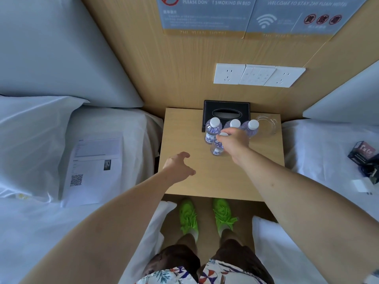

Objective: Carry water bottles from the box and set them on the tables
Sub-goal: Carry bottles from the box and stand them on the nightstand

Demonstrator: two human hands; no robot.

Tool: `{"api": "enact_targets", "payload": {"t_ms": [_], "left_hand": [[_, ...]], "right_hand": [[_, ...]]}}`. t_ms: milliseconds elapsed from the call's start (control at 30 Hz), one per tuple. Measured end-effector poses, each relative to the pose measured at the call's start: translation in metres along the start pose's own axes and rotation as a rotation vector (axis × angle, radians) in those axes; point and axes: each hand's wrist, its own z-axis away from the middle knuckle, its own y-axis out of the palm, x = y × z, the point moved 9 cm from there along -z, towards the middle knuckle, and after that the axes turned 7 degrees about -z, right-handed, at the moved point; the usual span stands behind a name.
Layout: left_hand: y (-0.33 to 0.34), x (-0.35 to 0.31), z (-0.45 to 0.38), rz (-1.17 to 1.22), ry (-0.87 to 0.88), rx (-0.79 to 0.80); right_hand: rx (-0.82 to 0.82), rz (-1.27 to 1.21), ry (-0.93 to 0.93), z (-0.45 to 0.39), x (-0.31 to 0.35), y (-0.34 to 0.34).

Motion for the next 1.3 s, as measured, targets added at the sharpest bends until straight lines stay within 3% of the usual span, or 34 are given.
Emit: {"api": "enact_targets", "payload": {"t_ms": [167,367,567,700,1033,1300], "left_hand": [[-0.002,-0.003,0.001,0.000,0.004,0.005],[-0.034,-0.053,0.005,-0.037,0.093,-0.060],[-0.041,-0.146,0.035,-0.219,0.352,-0.215],[-0.020,-0.211,0.070,-0.302,0.525,-0.202],[0.124,-0.344,0.228,-0.582,1.007,-0.077],[0.332,-0.343,0.461,-0.823,1.407,0.084]], "right_hand": [[0.000,0.003,0.026,0.003,0.003,-0.005],[-0.071,0.023,-0.006,0.021,0.022,-0.040],[-0.119,0.155,-0.067,0.065,0.031,-0.100],[-0.198,0.170,-0.064,0.107,0.022,-0.156],[-0.479,0.156,0.056,0.251,-0.073,-0.318],[-0.771,0.102,0.254,0.481,-0.248,-0.424]]}}
